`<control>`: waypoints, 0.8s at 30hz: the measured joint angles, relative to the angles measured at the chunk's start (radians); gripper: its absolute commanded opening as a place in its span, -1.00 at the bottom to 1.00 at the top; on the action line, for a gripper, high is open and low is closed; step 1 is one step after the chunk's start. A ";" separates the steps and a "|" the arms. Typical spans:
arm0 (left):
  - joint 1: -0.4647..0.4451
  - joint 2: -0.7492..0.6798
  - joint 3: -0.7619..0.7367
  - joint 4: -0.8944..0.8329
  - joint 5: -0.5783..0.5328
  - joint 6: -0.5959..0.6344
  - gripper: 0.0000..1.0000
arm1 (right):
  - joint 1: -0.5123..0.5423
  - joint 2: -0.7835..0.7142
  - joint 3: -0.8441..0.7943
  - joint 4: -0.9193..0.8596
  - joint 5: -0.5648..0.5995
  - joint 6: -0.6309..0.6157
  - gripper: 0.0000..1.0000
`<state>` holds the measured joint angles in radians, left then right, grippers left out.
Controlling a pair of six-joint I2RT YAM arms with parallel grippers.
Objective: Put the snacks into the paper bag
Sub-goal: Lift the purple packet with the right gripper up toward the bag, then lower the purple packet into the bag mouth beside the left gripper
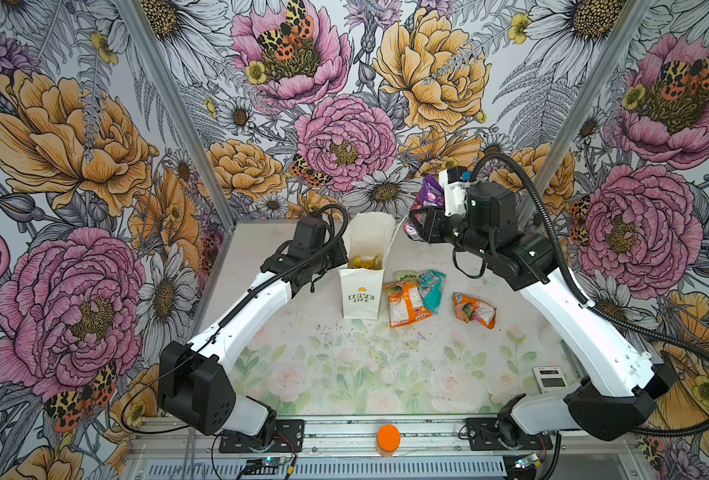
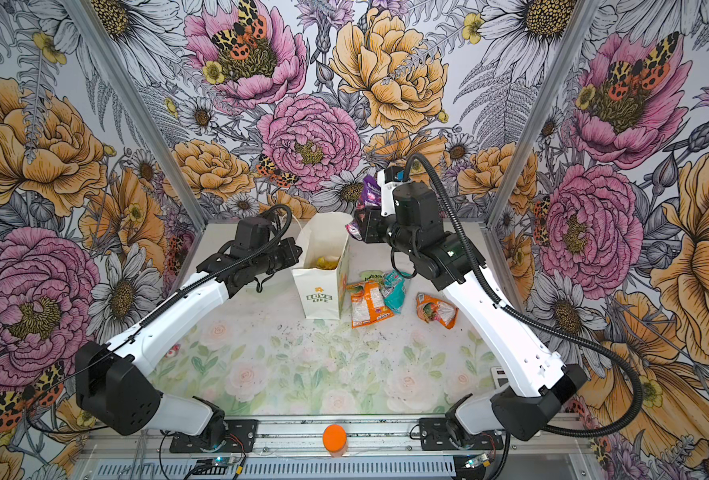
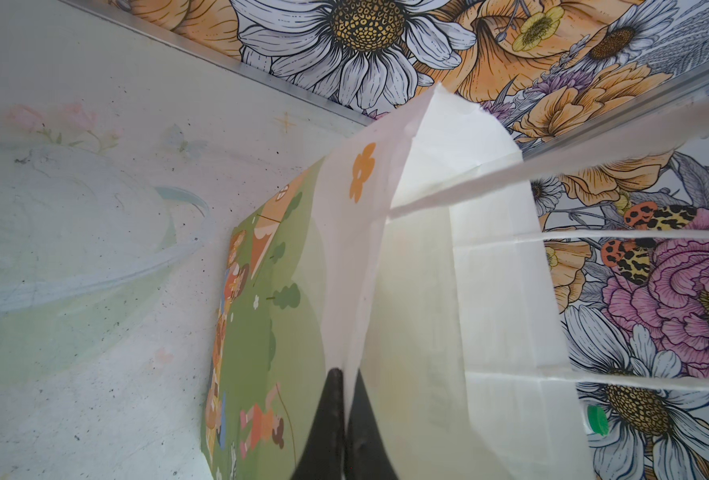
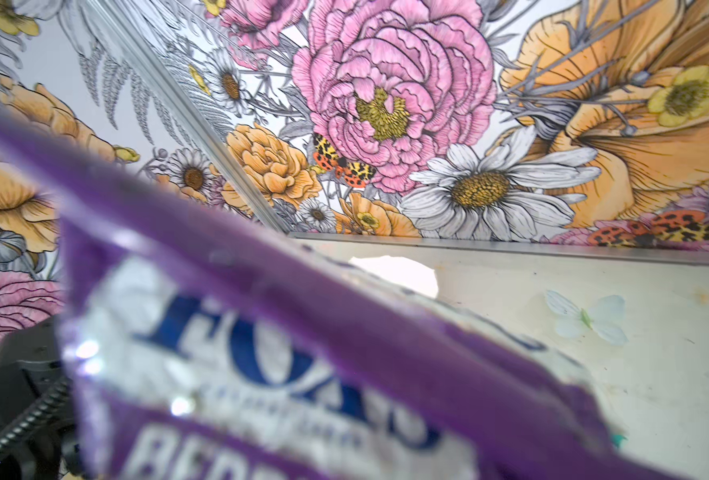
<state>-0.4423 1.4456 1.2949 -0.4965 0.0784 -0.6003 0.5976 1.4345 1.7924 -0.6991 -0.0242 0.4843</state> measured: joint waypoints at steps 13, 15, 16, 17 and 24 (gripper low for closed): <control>0.000 0.000 0.000 0.000 0.000 -0.003 -1.00 | 0.115 0.218 0.167 0.045 0.001 -0.007 -1.00; 0.000 0.000 0.000 0.000 0.000 -0.003 -1.00 | 0.131 0.239 0.169 0.045 0.007 -0.007 -1.00; 0.000 0.000 0.000 0.000 0.000 -0.003 -1.00 | 0.138 0.246 0.169 0.045 0.012 -0.008 -1.00; 0.000 0.000 0.000 0.000 0.000 -0.004 -1.00 | 0.146 0.253 0.169 0.045 0.016 -0.007 -1.00; 0.000 0.000 0.000 0.000 0.000 -0.004 -1.00 | 0.175 0.288 0.169 0.045 0.040 -0.008 -1.00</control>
<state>-0.4423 1.4456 1.2949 -0.4965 0.0784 -0.6041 0.7723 1.7229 1.9610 -0.6537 0.0158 0.4767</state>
